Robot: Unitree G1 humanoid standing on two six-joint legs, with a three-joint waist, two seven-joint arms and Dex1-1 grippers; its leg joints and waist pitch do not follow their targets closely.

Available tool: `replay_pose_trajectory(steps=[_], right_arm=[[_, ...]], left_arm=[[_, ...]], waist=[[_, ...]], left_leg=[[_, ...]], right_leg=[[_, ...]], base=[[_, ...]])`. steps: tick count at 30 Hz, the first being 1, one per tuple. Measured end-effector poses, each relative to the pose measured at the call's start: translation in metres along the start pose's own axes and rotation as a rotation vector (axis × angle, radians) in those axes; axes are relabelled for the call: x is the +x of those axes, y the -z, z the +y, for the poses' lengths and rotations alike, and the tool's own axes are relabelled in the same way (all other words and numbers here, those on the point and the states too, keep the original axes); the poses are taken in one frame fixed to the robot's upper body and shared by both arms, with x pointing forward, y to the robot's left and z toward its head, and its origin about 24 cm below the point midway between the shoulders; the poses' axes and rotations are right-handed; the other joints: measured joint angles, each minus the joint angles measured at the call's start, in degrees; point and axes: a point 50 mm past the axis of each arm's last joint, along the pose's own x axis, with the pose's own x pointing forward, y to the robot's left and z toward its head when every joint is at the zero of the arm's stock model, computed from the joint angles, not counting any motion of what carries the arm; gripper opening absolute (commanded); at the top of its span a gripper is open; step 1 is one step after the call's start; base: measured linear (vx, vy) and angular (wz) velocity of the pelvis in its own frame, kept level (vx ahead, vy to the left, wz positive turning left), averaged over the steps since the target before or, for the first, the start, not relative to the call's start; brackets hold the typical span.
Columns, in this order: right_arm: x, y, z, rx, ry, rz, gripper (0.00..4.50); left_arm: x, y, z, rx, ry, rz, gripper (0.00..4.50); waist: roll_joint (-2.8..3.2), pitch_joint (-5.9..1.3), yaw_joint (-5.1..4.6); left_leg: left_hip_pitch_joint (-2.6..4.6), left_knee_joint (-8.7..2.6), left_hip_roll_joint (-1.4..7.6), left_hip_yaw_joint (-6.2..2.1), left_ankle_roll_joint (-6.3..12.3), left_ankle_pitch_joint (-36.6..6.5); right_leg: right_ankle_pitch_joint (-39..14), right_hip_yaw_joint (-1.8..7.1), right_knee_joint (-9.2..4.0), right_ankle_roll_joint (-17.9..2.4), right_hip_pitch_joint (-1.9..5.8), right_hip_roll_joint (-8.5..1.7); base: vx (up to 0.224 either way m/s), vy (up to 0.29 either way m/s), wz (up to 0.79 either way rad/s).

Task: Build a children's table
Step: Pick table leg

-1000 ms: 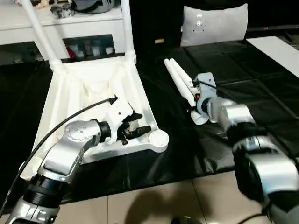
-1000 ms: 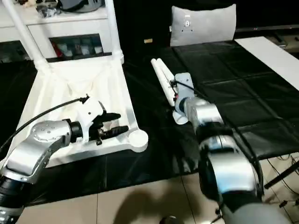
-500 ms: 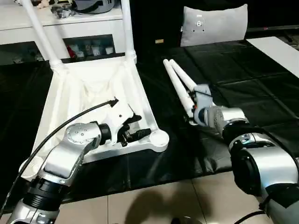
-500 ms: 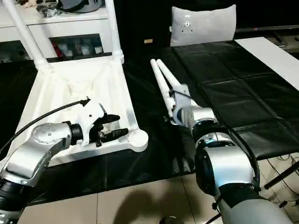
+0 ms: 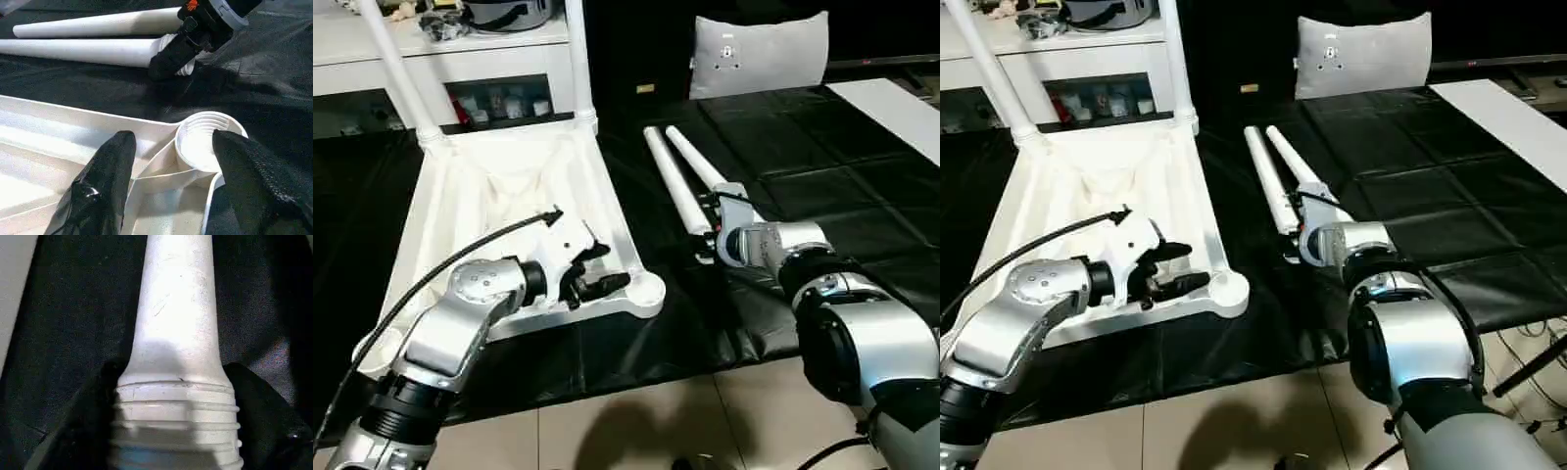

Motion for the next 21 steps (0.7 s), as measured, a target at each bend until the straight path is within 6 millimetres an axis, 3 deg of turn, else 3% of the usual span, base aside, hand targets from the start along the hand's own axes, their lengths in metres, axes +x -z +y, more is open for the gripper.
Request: replay_pose_trajectory(steps=[14,21], right_arm=[[0.0002,0.0005,0.0004,0.027,-0.014,-0.007,2.79],[0.0030,0.0013,0.0003,0.165,-0.051,-0.120,2.78]], left_arm=[[-0.0003,0.0009,0.0003,-0.002,-0.004,0.008,2.94],[0.0077,-0.0028,-0.0027,-0.036,-0.043,-0.032,2.94]], waist=[[-0.01,-0.01,-0.03],[0.01,0.02,0.03]], left_leg=[[0.01,0.01,0.00,0.00,0.00,0.0],[-0.05,0.03,0.00,0.01,0.00,0.0]], right_leg=[[0.0,-0.01,0.01,0.0,0.00,0.00],[0.0,-0.01,-0.01,0.0,-0.04,0.00]], base=[[0.000,0.000,0.00],[0.000,0.000,0.00]])
